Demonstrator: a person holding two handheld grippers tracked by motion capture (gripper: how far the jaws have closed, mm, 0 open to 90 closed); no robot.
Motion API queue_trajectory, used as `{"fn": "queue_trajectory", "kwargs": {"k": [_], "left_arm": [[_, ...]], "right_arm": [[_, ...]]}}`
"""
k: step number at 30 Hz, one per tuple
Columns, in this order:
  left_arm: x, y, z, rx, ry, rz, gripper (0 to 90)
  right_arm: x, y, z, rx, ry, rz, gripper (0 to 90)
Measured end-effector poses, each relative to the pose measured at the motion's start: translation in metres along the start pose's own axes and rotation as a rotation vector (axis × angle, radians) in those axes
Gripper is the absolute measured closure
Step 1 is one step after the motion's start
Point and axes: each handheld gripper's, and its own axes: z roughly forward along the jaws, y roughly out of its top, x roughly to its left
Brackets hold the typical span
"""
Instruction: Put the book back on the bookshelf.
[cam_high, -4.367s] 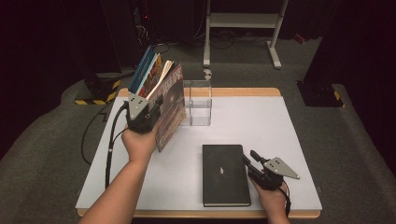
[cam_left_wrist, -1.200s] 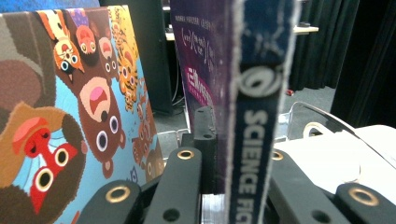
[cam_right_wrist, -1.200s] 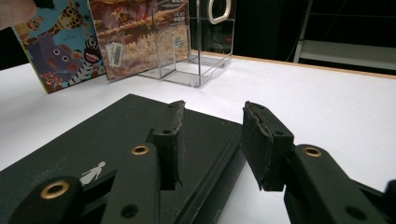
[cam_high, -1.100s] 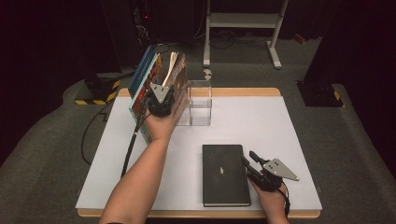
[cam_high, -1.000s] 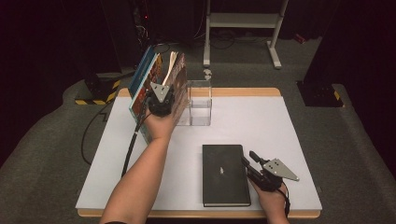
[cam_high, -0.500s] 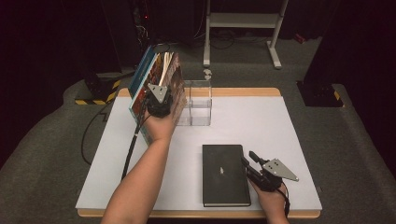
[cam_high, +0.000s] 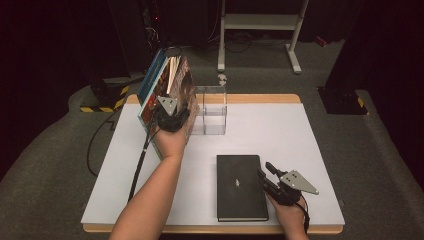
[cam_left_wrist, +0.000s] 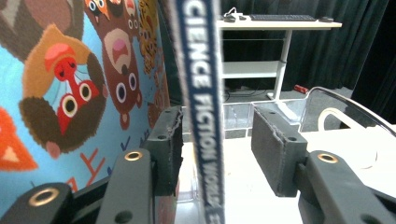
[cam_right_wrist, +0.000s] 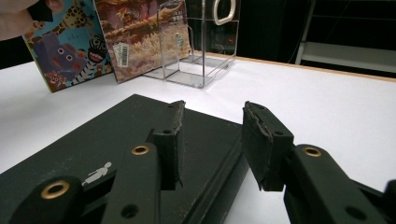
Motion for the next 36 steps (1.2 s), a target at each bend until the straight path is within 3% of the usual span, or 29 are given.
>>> {"fn": "queue_trajectory", "kwargs": {"k": [8,19,36], "left_arm": [[-0.001,0.000,-0.007,0.012,-0.009,-0.001,48.9],[0.005,-0.002,-0.030,0.035,-0.019,0.005,46.9],[0.015,-0.016,-0.081,0.114,-0.101,-0.009,42.4]], "right_arm": [[0.001,0.000,0.001,0.004,0.004,-0.001,59.4],[0.004,0.000,0.001,0.006,0.010,-0.008,59.3],[0.004,-0.001,0.002,0.014,0.010,-0.010,59.2]]}}
